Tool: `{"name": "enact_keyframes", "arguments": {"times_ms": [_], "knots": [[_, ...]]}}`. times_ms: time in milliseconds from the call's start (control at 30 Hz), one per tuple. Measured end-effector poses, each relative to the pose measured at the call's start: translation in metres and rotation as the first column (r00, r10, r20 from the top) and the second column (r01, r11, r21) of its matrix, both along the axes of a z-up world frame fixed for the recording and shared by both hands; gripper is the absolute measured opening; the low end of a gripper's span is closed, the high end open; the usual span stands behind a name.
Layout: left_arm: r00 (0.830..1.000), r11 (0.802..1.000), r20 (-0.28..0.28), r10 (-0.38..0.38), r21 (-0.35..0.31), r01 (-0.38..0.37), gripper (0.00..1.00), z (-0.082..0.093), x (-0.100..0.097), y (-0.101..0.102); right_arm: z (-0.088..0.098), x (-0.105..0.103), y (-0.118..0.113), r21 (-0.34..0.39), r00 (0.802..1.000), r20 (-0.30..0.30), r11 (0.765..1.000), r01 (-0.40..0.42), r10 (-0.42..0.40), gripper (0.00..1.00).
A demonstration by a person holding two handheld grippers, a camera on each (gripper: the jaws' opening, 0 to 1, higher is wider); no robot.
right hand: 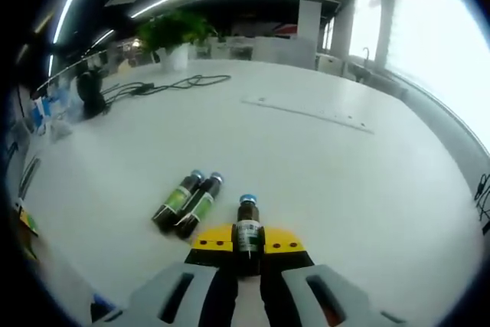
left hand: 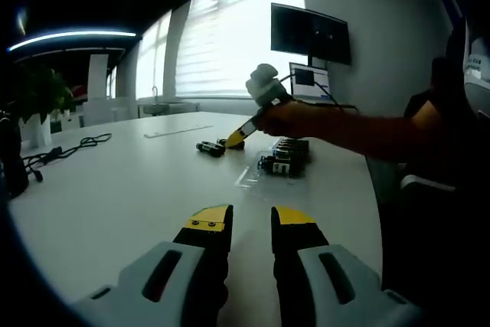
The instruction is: Grip medicine bottles put into box
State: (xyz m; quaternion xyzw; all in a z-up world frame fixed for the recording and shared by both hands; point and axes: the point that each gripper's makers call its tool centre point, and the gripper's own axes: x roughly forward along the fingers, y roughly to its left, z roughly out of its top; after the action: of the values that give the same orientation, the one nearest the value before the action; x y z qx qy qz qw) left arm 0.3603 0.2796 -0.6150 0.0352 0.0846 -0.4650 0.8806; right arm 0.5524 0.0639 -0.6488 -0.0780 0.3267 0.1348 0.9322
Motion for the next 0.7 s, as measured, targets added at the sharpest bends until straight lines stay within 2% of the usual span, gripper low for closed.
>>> {"name": "enact_keyframes", "arguments": {"times_ms": [433,700], "knots": [[1.0,1.0,0.0,0.001,0.002,-0.001,0.14,0.0,0.0,0.0,0.013,-0.009,0.005,0.005,0.999,0.031,1.0,-0.015,0.014,0.06],[1.0,1.0,0.001,0.0,0.002,0.0,0.14,0.0,0.001,0.001,0.026,-0.017,0.009,0.012,0.996,0.085,1.0,-0.011,0.01,0.06]]}}
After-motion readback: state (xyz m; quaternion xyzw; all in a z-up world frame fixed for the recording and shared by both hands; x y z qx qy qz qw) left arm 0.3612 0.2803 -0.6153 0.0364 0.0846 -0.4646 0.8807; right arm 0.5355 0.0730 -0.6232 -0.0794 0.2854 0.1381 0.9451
